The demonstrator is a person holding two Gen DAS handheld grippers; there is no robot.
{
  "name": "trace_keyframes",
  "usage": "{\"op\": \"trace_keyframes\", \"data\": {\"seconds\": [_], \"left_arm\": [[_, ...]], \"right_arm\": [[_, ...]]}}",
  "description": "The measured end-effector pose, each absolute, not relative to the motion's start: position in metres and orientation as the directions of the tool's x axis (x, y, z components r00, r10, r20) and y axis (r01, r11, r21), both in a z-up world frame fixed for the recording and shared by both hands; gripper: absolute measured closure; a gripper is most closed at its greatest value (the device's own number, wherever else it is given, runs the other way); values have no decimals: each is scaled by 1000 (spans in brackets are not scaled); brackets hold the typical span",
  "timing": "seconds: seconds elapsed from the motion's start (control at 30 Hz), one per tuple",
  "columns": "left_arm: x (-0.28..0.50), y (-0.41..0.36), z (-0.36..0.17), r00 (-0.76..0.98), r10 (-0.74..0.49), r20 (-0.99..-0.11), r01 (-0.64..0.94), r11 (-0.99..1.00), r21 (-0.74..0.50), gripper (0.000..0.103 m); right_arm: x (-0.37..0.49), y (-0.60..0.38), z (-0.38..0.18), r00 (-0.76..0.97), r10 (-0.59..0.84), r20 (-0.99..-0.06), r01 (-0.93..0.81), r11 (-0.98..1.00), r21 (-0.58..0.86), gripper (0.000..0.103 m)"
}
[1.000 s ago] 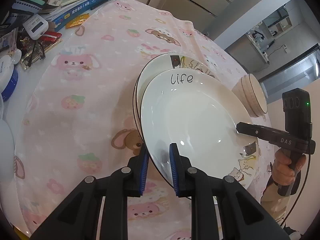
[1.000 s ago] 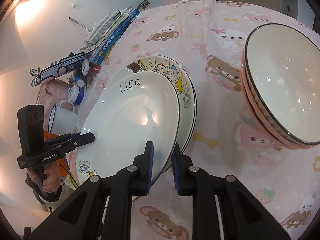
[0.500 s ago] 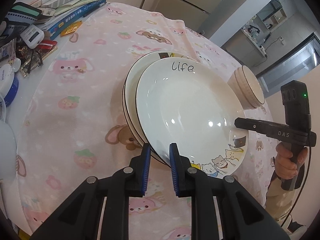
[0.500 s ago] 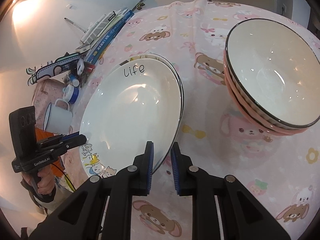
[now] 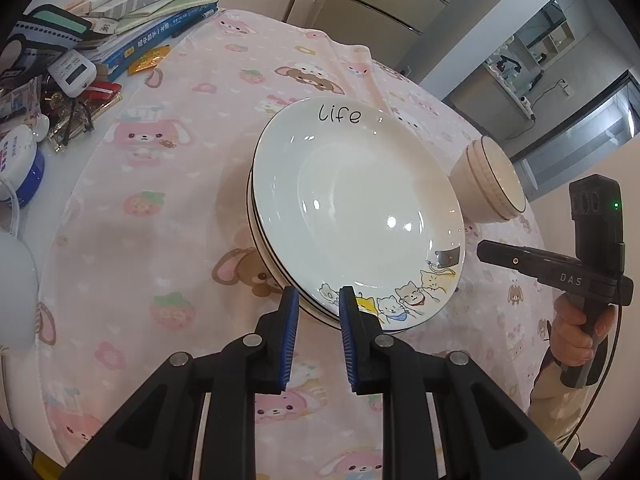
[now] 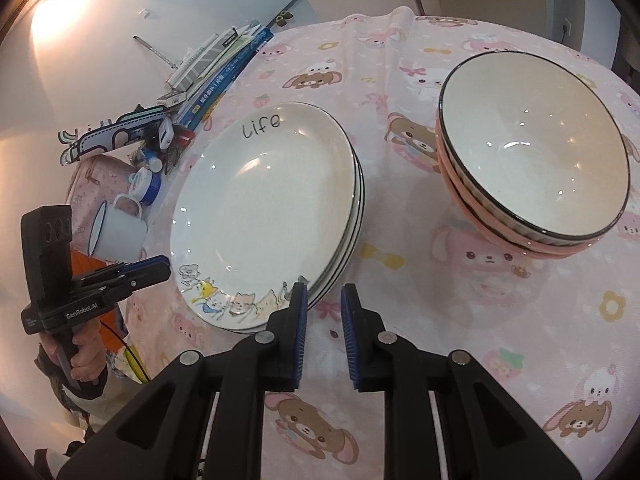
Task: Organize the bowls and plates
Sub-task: 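Lower the 'Life' plate onto the plate stack and open both grippers, then move both grippers up and over to the pink-banded bowl stack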
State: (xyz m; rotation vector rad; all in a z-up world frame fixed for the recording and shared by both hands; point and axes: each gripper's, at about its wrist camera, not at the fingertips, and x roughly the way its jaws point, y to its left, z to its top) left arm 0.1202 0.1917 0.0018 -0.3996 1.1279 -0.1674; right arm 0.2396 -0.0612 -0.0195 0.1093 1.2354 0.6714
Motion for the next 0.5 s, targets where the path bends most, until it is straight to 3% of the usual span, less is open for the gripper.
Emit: {"op": "trace_keyframes", "data": {"seconds": [0.1, 0.17, 0.23, 0.4, 0.5], "left_arm": [[118, 190, 7, 438, -302, -847, -68, 928, -366, 76], [115, 188, 14, 460, -280, -843, -64, 936, -346, 54], [111, 187, 21, 493, -268, -828, -55, 940, -337, 41], [105, 177, 39, 533, -237, -812, -29, 954, -297, 35], [98, 165, 54, 586, -173, -792, -6, 976, -218, 34]], "right_arm": [[237, -63, -16, 175, 533, -828, -418, 802, 427, 85], [234, -64, -11, 185, 536, -823, -426, 799, 425, 85], [230, -65, -4, 206, 535, -819, -433, 801, 414, 85], [219, -70, 13, 261, 525, -810, -445, 810, 382, 82], [210, -77, 27, 340, 493, -801, -442, 836, 327, 61]]}}
